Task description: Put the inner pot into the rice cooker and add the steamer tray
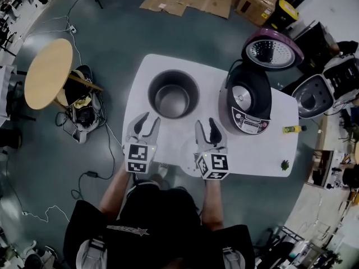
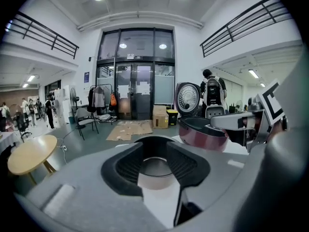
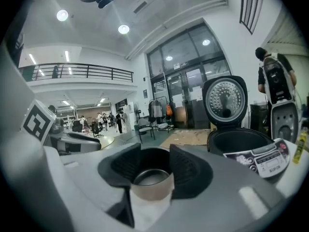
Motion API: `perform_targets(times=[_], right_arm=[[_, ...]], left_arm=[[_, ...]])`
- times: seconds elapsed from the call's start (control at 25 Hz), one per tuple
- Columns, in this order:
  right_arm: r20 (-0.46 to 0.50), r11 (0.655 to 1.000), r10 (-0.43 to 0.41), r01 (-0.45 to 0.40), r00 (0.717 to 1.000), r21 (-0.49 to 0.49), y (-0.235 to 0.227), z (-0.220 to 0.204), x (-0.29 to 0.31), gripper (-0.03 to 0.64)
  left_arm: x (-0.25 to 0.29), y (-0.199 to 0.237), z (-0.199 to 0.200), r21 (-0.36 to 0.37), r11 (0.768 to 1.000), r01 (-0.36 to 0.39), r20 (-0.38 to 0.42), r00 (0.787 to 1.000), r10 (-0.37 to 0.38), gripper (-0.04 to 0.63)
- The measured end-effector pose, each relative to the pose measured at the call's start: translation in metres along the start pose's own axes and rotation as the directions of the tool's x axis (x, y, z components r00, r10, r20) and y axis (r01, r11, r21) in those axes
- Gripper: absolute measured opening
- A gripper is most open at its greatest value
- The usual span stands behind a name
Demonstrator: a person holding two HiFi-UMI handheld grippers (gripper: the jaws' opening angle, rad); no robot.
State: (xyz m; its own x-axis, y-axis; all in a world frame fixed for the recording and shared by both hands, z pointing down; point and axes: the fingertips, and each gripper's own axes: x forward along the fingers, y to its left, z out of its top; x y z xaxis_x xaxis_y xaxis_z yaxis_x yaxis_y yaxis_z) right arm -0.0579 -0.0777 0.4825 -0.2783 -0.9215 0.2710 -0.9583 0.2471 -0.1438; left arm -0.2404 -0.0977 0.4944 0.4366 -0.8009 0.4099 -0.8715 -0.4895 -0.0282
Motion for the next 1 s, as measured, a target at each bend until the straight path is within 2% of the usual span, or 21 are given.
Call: perform_targets(times=[0.08, 0.12, 0.16, 0.28, 0.6, 0.76, 1.0], right_arm=[[-0.005, 1.0, 0.007, -0.007, 1.0, 0.018, 0.0, 0.0, 0.011, 0.194], [-0.008, 1.0, 0.012, -0.012, 1.0, 0.026, 0.0, -0.001, 0.016, 0.231], [-0.013, 0.999, 0.016, -0.016, 1.0, 0.032, 0.0, -0.002, 0.022, 0.232], [-0.036, 0.999, 0.022, -0.02, 0.999, 0.036, -0.001, -0.009, 0.037, 0.256], [-0.098, 0.999, 0.009, -0.005, 0.995, 0.043, -0.015, -0.031, 0.071, 0.256], [-0.129, 0.998, -0.003, 0.01, 0.992, 0.056, -0.025, -0.042, 0.089, 0.256], [-0.172, 0.997, -0.016, 0.03, 0.985, 0.077, -0.038, -0.061, 0.11, 0.256]], left_arm=[[0.007, 0.005, -0.002, -0.025, 1.0, 0.01, -0.013, 1.0, -0.011, 0.195], [0.01, 0.008, -0.004, -0.04, 0.999, 0.015, -0.018, 1.0, -0.015, 0.218], [0.013, 0.011, -0.006, -0.054, 0.998, 0.017, -0.021, 1.0, -0.018, 0.243], [0.024, 0.018, -0.011, -0.073, 0.997, 0.023, -0.034, 0.999, -0.025, 0.282], [0.057, 0.033, -0.033, -0.103, 0.995, 0.011, -0.073, 0.997, -0.018, 0.295], [0.073, 0.041, -0.042, -0.096, 0.995, 0.012, -0.107, 0.994, -0.023, 0.295], [0.093, 0.047, -0.065, -0.125, 0.992, 0.009, -0.159, 0.987, -0.029, 0.294]])
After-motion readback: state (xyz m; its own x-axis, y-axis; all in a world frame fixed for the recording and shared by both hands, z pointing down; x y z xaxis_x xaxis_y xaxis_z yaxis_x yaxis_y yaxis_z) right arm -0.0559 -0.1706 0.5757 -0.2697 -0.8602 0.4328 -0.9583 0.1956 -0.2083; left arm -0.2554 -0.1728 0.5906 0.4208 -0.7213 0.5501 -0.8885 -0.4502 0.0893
